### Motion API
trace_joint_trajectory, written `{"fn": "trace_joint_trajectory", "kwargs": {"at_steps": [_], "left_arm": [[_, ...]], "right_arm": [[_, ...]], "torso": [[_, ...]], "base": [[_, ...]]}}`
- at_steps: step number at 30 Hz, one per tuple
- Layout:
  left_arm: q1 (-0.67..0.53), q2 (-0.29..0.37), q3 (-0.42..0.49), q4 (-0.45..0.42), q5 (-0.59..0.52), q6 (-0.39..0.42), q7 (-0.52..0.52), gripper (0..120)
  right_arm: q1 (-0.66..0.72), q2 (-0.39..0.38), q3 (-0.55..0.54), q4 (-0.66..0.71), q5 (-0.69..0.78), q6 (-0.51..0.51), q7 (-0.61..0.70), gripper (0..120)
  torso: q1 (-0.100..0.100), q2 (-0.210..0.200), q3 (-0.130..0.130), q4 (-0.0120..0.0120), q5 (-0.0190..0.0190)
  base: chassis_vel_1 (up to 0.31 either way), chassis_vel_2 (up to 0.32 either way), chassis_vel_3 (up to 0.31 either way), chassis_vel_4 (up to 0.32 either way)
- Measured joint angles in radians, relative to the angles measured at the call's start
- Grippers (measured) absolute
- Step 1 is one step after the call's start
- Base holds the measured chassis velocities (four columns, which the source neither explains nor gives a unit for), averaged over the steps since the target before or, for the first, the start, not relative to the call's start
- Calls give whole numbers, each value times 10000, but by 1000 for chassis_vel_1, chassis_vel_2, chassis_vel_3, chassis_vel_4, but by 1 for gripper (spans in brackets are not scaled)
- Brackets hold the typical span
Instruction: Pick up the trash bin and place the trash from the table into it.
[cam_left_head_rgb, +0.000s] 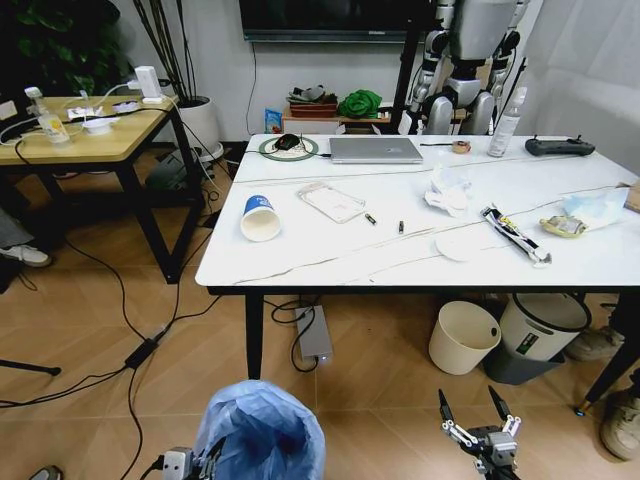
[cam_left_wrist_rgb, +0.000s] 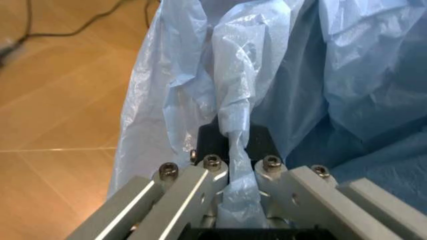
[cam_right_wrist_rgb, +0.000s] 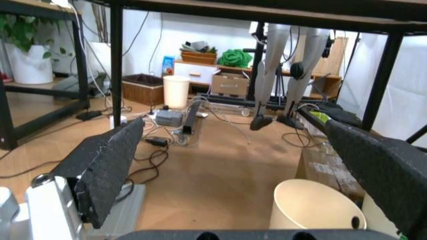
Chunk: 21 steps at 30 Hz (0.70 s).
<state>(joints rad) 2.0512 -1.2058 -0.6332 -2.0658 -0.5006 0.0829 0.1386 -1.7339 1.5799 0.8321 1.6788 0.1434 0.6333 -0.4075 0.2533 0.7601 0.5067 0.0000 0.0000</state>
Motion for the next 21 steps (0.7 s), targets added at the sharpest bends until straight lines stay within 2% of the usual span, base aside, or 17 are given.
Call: {"fn": "trace_joint_trajectory", "kwargs": {"at_steps": [5, 9, 17, 21], "left_arm": [[-136, -23, 52, -172, -115, 220, -120, 0], [-459, 362, 497, -112, -295, 410, -260, 0], [-706, 1176, 1107, 204, -187, 271, -288, 0], [-956, 1193, 1139, 168, -490, 269, -312, 0]], "right_arm": [[133, -21, 53, -23, 46, -62, -6, 100], [97, 220, 297, -2, 64, -137, -5, 100], [-200, 279, 675, 339, -52, -268, 18, 100], [-307, 281, 765, 505, -261, -274, 30, 100]], "torso": [[77, 183, 106, 0, 2], [171, 412, 239, -2, 0], [316, 775, 460, 0, 0], [390, 950, 562, -1, -1]], "base": [[0, 0, 0, 0], [0, 0, 0, 0], [0, 0, 0, 0], [0, 0, 0, 0]]}}
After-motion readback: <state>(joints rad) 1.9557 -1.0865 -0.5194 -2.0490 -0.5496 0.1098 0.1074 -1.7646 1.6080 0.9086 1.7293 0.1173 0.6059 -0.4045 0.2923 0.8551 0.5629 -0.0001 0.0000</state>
